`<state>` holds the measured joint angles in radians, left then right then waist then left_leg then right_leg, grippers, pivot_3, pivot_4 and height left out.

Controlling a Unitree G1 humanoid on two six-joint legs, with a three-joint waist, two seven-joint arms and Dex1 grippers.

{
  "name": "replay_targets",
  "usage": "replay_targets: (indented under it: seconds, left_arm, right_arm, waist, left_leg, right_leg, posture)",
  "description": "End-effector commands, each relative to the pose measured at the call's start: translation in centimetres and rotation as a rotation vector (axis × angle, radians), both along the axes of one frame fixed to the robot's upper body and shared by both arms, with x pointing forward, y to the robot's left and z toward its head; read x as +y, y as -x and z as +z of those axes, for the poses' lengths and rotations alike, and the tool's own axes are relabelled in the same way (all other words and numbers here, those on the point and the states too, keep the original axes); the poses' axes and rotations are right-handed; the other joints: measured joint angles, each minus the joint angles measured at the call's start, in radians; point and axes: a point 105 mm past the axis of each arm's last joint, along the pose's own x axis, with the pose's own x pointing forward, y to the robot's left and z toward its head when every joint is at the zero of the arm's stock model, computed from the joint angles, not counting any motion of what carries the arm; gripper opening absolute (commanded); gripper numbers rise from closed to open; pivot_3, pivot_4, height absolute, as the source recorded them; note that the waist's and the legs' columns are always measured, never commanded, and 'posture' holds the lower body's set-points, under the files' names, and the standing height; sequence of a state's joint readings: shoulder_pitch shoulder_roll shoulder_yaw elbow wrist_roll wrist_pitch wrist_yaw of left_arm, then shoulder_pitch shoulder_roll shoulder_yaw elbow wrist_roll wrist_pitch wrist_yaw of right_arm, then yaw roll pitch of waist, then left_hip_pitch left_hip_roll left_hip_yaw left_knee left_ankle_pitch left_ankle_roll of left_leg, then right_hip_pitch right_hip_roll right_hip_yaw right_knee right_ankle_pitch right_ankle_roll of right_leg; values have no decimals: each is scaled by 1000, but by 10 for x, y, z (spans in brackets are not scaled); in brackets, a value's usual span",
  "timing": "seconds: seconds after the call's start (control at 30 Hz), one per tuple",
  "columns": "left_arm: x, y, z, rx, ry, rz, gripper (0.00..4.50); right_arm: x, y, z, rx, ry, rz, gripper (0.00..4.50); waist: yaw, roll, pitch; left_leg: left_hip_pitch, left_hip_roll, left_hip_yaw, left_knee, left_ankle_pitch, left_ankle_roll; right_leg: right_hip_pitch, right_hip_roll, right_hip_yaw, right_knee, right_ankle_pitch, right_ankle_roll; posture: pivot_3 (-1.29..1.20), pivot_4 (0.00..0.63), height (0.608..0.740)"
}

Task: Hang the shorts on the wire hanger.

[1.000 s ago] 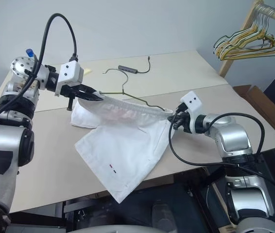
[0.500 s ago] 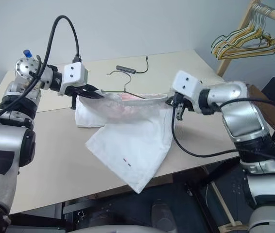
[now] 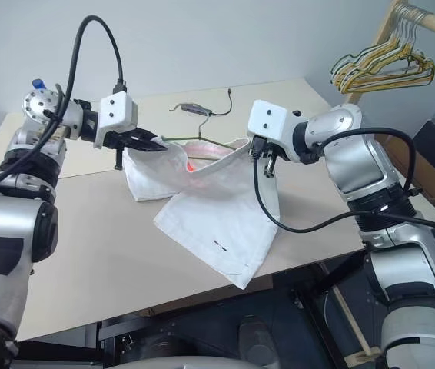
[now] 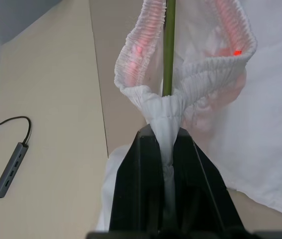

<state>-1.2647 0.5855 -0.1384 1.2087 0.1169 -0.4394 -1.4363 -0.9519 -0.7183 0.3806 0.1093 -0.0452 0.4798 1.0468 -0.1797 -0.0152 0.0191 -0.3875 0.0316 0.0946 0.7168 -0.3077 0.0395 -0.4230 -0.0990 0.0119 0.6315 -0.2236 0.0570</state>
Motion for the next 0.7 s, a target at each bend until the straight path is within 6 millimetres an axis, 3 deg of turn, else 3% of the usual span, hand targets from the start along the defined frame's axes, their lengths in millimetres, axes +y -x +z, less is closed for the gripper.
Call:
replay_targets:
  seconds: [0.03, 0.17, 0.57, 0.7]
  left_arm:
    - [1, -1, 20, -75, 27, 2, 0]
    - [0, -1, 20, -79, 25, -3, 0]
    - [-3, 3, 20, -66, 40, -46, 0]
    - [0, 4, 19, -57, 35, -41, 0]
  right_arm:
    - [3, 4, 10, -51, 3, 59, 1445]
    - [7, 4, 11, -49, -18, 77, 2824]
    - [8, -14, 5, 39, -134, 14, 2824]
    - [6, -13, 12, 50, -185, 21, 2824]
  waist:
    - [1, 0, 0]
    - [0, 0, 0]
    - [-1, 0, 0]
    - [2, 0, 0]
  left_leg:
    - [0, 0, 0, 0, 0, 0]
    - [0, 0, 0, 0, 0, 0]
    - [0, 0, 0, 0, 1, -1]
    - [0, 0, 0, 0, 1, -1]
  right_leg:
    - [0, 0, 0, 0, 0, 0]
    - [0, 0, 0, 0, 0, 0]
    - [0, 0, 0, 0, 0, 0]
    - [0, 0, 0, 0, 0, 0]
  posture:
    - [-130, 0, 740]
    - [-130, 0, 740]
    - [-120, 0, 740]
    - [-114, 0, 740]
